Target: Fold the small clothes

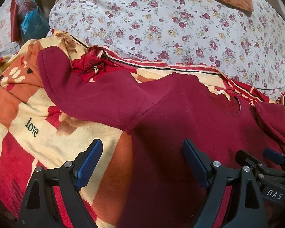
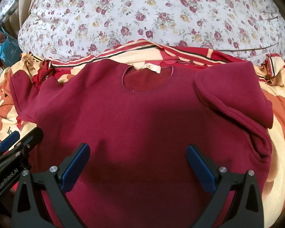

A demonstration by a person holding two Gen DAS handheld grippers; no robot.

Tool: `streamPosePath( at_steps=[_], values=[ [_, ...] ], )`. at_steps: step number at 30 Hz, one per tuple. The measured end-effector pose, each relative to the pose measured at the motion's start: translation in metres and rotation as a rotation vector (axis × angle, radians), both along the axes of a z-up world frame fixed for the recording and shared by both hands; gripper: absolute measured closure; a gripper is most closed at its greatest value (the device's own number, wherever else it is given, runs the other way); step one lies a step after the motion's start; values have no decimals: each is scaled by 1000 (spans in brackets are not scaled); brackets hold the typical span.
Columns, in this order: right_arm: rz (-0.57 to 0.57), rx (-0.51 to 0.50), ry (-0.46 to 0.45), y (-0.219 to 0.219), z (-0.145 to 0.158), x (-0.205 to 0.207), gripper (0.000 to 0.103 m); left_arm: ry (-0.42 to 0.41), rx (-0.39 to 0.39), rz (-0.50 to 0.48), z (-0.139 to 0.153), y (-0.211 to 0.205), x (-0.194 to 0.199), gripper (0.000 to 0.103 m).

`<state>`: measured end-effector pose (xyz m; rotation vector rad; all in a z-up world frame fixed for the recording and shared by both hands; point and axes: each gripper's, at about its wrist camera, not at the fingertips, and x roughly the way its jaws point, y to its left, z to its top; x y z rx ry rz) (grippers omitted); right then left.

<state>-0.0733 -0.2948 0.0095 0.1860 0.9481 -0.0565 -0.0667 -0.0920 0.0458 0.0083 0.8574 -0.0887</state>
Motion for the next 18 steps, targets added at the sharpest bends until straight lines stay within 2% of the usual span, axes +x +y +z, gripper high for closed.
streamPosePath(
  at_steps=[18],
  values=[
    [24, -26, 11, 7, -3, 7, 0, 9, -13, 23, -5, 8, 2, 34]
  ],
)
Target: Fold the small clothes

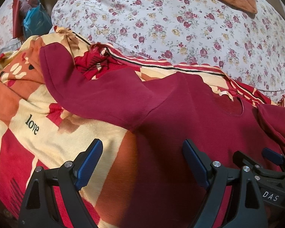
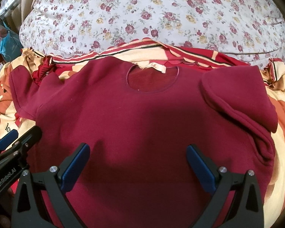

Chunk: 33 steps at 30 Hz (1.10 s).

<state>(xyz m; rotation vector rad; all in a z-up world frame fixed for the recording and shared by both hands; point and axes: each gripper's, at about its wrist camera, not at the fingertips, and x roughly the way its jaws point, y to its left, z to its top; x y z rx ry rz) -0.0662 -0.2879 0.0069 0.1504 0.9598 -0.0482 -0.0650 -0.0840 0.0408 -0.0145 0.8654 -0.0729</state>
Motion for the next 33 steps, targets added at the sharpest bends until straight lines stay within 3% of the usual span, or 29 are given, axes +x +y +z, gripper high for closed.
streamPosePath(
  at_steps=[12, 26, 29, 33],
  values=[
    [13, -22, -1, 4, -5, 5, 0, 2, -12, 26, 1, 8, 3, 34],
    [46, -26, 13, 8, -4, 6, 0, 60, -80, 200, 15, 68, 24, 35],
    [57, -43, 11, 10, -6, 5, 0, 55, -48, 211, 24, 80, 35, 39],
    [60, -47, 7, 11, -7, 4, 0, 21, 70, 261, 40, 102, 64, 39]
  ],
)
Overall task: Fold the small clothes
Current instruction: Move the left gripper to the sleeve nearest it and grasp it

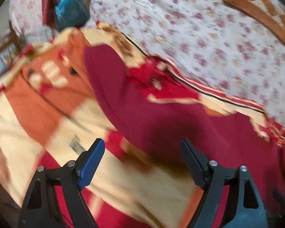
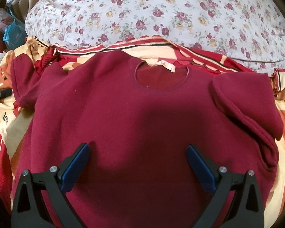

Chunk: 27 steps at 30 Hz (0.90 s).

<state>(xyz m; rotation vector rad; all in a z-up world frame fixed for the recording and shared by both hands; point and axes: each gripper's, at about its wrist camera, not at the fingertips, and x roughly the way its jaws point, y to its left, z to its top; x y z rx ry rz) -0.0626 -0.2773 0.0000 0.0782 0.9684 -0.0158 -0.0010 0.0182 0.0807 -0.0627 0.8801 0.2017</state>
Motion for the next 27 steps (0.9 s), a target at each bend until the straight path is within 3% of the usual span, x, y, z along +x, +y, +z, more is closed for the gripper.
streamPosePath(
  at_steps=[8, 15, 21, 23, 24, 25, 27],
  values=[
    [3, -5, -10, 1, -2, -1, 0, -27, 147, 111, 10, 51, 86, 43],
    [3, -6, -12, 1, -2, -1, 0, 39, 182, 176, -15, 82, 148, 58],
    [3, -9, -13, 2, -2, -1, 0, 72, 248, 196, -33, 88, 169, 62],
    [3, -10, -13, 2, -3, -2, 0, 67, 257, 177, -33, 83, 169, 78],
    [3, -11, -13, 2, -2, -1, 0, 61, 252, 166, -31, 80, 168, 96],
    [3, -12, -15, 1, -3, -1, 0, 54, 236, 162, -28, 79, 166, 103],
    [3, -12, -17, 2, -2, -1, 0, 30, 177, 140, -20, 73, 159, 103]
  ],
)
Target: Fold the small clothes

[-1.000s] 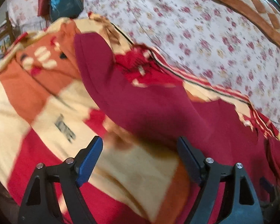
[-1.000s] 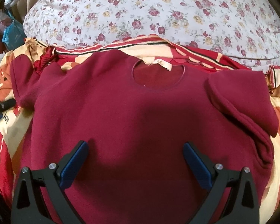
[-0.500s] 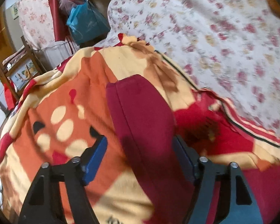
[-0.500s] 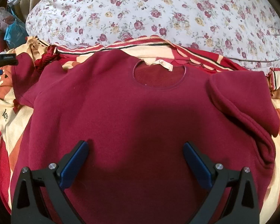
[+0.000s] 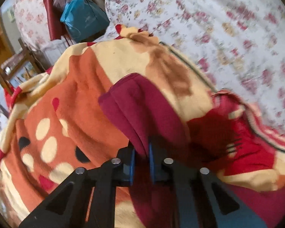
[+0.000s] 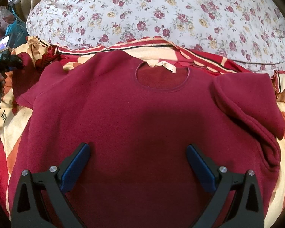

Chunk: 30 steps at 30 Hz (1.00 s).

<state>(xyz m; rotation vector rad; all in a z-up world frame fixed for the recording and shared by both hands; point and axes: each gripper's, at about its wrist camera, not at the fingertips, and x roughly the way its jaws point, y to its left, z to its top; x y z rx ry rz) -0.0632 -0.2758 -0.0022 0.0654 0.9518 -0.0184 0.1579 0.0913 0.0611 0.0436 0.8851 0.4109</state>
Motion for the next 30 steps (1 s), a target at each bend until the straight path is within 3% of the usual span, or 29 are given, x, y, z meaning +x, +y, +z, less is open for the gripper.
streamPosePath(
  at_steps=[4, 9, 16, 21, 26, 30],
  values=[
    [0, 1, -6, 0, 0, 0, 0, -41, -8, -58, 16, -21, -16, 103],
    [0, 3, -8, 0, -1, 0, 0, -99, -148, -192, 49, -58, -59, 103],
    [40, 12, 45, -2, 3, 1, 0, -111, -299, -449, 78, -154, -129, 103],
    [19, -17, 33, -19, 15, -17, 0, -76, -310, -577, 65, -223, -159, 103],
    [-13, 4, 62, -46, 6, -32, 0, 11, -371, -615, 31, -265, -167, 103],
    [22, -33, 44, -44, 2, -38, 0, 65, -402, -641, 6, -281, -171, 103]
  ],
)
